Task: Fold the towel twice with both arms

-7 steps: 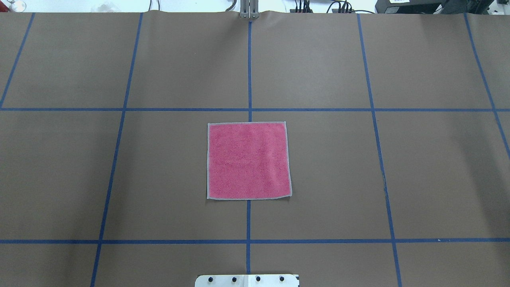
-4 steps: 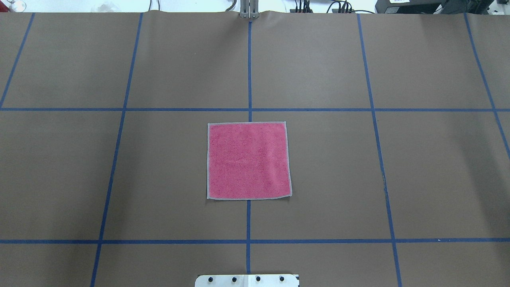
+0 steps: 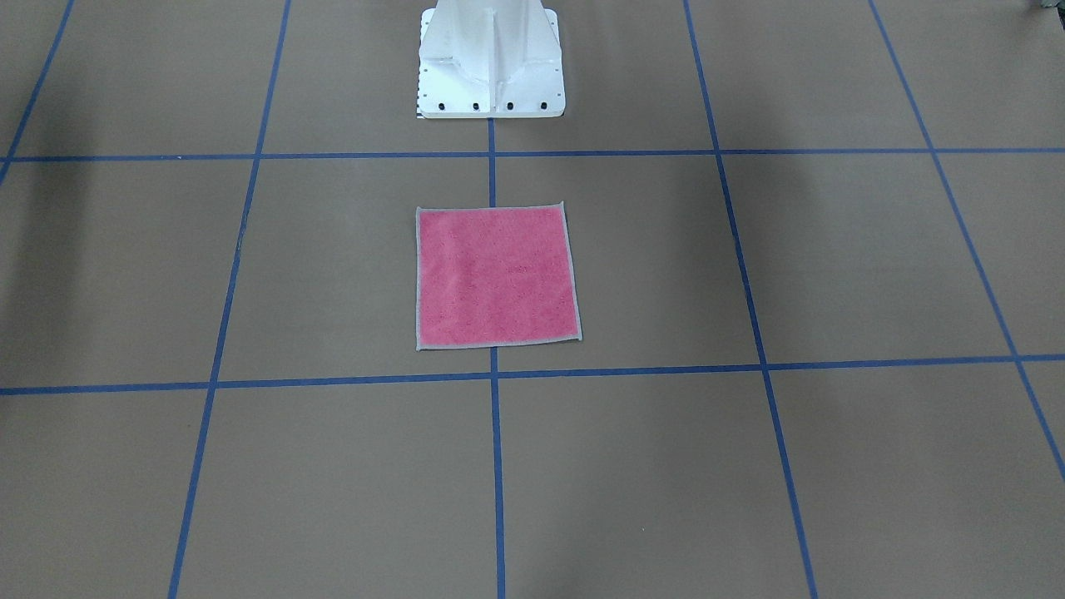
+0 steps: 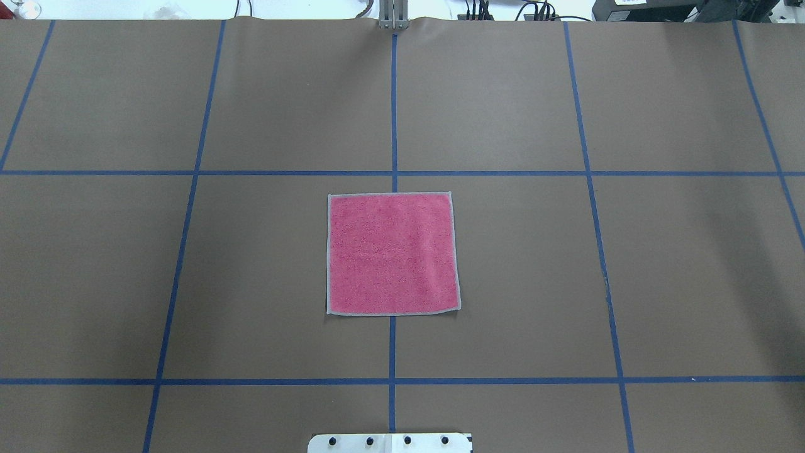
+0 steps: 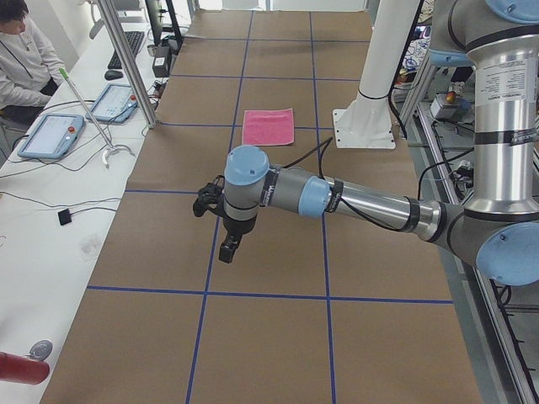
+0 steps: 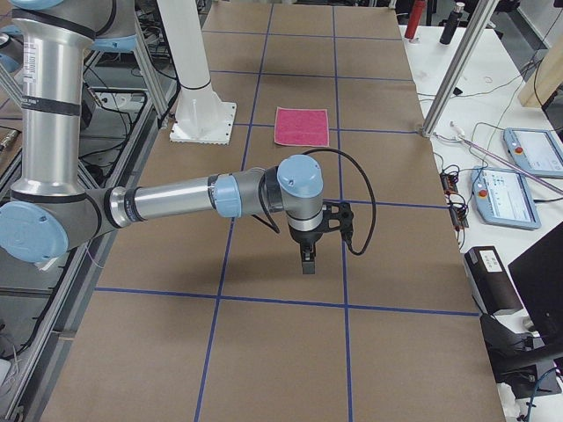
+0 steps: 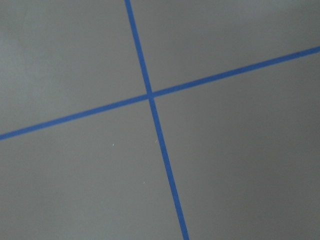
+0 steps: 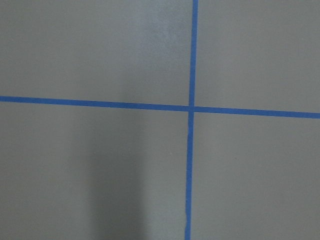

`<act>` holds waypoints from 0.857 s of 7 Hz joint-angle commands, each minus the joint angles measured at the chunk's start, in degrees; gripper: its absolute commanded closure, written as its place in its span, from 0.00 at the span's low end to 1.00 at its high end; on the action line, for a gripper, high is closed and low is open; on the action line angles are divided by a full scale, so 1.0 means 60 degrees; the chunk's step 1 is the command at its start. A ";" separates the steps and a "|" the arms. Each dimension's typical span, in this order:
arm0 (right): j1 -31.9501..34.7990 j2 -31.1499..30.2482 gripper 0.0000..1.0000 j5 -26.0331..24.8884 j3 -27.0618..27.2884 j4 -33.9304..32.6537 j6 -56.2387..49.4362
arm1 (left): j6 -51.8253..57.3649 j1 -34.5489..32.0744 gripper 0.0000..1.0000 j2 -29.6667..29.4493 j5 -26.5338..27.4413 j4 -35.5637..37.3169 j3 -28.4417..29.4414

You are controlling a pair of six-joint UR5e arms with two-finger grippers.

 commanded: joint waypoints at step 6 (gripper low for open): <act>-0.5034 0.0797 0.00 -0.1521 0.1994 0.3831 1.1169 | -0.6416 0.3346 0.00 -0.0644 -0.1358 -0.4652 0.0014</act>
